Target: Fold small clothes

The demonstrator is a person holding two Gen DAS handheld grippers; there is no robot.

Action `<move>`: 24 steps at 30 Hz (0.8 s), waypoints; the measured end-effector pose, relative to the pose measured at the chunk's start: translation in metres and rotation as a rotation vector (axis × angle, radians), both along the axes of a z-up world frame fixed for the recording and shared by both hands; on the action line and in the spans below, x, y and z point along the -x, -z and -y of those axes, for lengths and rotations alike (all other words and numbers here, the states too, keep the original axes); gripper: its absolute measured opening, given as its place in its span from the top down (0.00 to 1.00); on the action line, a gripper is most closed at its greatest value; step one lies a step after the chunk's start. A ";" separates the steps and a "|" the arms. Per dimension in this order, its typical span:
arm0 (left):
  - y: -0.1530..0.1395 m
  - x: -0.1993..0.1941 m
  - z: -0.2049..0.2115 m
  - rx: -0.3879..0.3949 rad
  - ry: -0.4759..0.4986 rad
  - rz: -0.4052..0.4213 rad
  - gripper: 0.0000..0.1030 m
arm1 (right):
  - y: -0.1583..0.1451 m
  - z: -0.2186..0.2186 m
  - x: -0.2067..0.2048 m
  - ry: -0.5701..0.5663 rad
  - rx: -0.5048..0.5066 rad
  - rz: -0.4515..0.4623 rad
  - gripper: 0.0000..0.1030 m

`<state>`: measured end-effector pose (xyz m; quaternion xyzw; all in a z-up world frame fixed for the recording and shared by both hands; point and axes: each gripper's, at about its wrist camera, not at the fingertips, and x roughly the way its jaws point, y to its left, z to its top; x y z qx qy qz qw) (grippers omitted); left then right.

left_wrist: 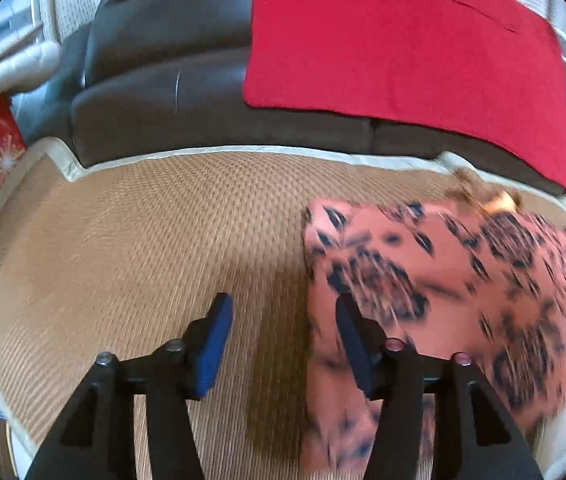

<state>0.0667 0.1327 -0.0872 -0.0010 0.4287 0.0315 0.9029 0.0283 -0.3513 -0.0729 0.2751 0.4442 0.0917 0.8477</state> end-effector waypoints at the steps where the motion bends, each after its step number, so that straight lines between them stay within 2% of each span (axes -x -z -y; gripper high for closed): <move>1: 0.000 0.011 0.003 0.000 0.015 0.001 0.46 | 0.001 -0.009 0.010 -0.031 -0.049 0.001 0.13; 4: 0.014 0.032 0.012 0.025 0.055 -0.016 0.46 | 0.021 -0.031 0.031 -0.114 -0.212 -0.029 0.13; 5: 0.023 0.032 0.016 0.023 0.070 -0.037 0.46 | 0.031 -0.035 0.029 -0.131 -0.233 -0.048 0.13; 6: 0.031 0.028 0.019 0.009 0.066 -0.061 0.46 | 0.041 -0.036 0.023 -0.132 -0.214 -0.055 0.14; 7: 0.036 0.025 0.021 -0.005 0.059 -0.090 0.46 | 0.049 -0.031 0.018 -0.107 -0.180 -0.059 0.15; 8: 0.041 0.021 0.023 -0.024 0.047 -0.123 0.46 | 0.065 -0.015 0.009 -0.018 -0.166 -0.101 0.17; 10: 0.033 0.024 0.023 -0.018 0.018 -0.112 0.46 | 0.067 -0.001 0.009 0.064 -0.283 -0.119 0.16; 11: 0.026 0.027 0.024 -0.002 0.013 -0.088 0.45 | 0.058 -0.003 0.009 0.069 -0.258 -0.099 0.15; 12: 0.022 0.028 0.026 0.009 0.014 -0.075 0.42 | 0.040 -0.010 0.012 0.055 -0.193 -0.052 0.15; 13: 0.017 0.029 0.032 0.012 0.021 -0.065 0.36 | 0.025 -0.017 0.012 0.018 -0.170 -0.016 0.14; 15: 0.015 0.024 0.043 -0.002 0.040 -0.060 0.34 | 0.013 -0.029 0.007 -0.058 -0.210 0.013 0.11; 17: 0.018 0.015 0.053 -0.030 0.047 -0.083 0.34 | 0.011 -0.038 -0.006 -0.096 -0.201 0.039 0.08; 18: 0.019 0.010 0.055 -0.041 0.033 -0.105 0.34 | 0.016 -0.039 -0.018 -0.089 -0.167 0.027 0.08; 21: 0.012 0.001 0.052 -0.007 -0.002 -0.115 0.34 | 0.053 -0.034 -0.054 0.016 -0.090 -0.149 0.08; 22: 0.007 0.001 0.050 0.003 -0.004 -0.105 0.34 | 0.053 -0.032 -0.057 0.022 -0.092 -0.156 0.08; 24: 0.000 -0.005 0.049 0.001 -0.009 -0.076 0.34 | 0.033 -0.044 -0.054 -0.020 -0.093 -0.079 0.08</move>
